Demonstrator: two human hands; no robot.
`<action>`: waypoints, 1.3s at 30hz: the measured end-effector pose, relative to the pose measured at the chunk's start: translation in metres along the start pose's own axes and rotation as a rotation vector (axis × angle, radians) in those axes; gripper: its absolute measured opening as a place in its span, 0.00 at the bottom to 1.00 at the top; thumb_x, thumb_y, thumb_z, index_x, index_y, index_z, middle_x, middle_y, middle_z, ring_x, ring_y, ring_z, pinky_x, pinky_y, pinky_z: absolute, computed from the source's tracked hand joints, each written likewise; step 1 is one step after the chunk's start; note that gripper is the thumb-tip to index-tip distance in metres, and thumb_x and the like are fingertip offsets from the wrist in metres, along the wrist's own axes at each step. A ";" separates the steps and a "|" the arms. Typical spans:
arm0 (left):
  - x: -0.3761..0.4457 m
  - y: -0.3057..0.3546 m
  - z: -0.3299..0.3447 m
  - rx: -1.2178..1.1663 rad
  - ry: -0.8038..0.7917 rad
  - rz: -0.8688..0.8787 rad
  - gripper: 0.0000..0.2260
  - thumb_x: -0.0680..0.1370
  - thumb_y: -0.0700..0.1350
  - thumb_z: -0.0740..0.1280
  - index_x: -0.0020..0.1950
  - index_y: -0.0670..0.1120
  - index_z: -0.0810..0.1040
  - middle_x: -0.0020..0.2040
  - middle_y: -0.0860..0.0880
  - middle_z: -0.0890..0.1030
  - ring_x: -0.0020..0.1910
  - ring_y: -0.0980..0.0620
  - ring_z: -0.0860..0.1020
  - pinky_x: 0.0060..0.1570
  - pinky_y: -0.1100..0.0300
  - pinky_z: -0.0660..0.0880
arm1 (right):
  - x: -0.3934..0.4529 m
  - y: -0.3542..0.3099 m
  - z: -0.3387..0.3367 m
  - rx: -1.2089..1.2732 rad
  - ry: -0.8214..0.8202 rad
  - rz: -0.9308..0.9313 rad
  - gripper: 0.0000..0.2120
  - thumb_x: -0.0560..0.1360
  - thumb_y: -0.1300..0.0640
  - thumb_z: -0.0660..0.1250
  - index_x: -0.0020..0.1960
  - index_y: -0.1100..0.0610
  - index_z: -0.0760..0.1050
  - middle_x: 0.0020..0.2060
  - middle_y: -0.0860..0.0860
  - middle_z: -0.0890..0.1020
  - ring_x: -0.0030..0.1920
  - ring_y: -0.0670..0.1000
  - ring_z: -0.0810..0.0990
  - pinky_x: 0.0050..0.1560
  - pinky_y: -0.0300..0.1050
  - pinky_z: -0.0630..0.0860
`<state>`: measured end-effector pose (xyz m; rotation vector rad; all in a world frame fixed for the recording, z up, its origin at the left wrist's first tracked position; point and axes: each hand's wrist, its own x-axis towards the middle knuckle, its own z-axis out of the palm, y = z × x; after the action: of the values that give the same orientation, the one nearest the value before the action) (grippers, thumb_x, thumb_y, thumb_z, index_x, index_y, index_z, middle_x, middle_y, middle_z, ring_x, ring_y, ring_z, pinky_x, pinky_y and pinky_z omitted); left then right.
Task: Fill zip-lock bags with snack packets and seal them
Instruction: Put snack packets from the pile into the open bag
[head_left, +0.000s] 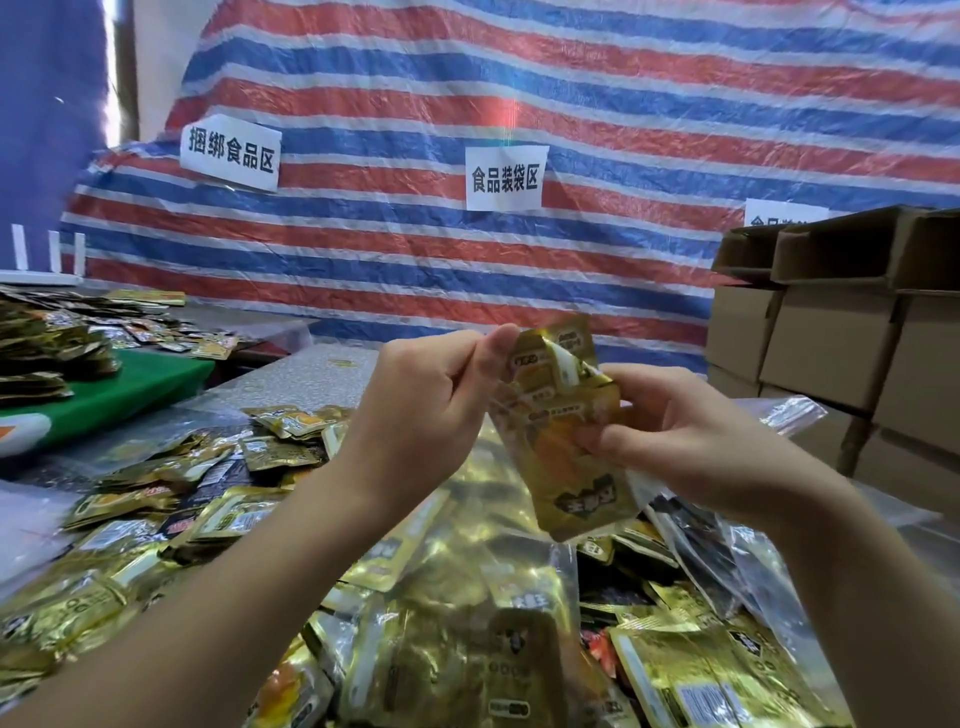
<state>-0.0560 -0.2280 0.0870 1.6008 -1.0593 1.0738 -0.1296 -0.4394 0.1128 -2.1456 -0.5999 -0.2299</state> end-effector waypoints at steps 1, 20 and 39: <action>0.000 0.000 0.000 0.000 0.013 -0.002 0.21 0.83 0.48 0.59 0.29 0.47 0.64 0.24 0.57 0.61 0.24 0.57 0.62 0.27 0.70 0.56 | 0.000 -0.001 0.001 -0.028 -0.012 0.000 0.15 0.75 0.60 0.66 0.59 0.48 0.80 0.54 0.50 0.85 0.57 0.50 0.84 0.58 0.50 0.81; 0.004 -0.007 -0.002 -0.431 -0.181 -0.526 0.11 0.81 0.44 0.65 0.45 0.48 0.86 0.40 0.49 0.86 0.35 0.53 0.83 0.32 0.64 0.76 | -0.003 -0.004 -0.012 -0.080 0.043 0.122 0.10 0.77 0.65 0.69 0.52 0.53 0.83 0.49 0.53 0.86 0.52 0.53 0.85 0.56 0.54 0.80; 0.012 0.017 -0.005 -0.570 0.052 -0.522 0.11 0.82 0.48 0.62 0.45 0.49 0.82 0.40 0.49 0.86 0.34 0.48 0.85 0.33 0.60 0.80 | 0.001 -0.025 0.018 -0.433 0.461 -0.252 0.05 0.73 0.62 0.73 0.47 0.54 0.82 0.40 0.46 0.84 0.41 0.45 0.82 0.47 0.44 0.81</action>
<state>-0.0698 -0.2289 0.1026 1.2649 -0.7542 0.4072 -0.1422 -0.4123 0.1203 -2.3017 -0.5805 -1.0424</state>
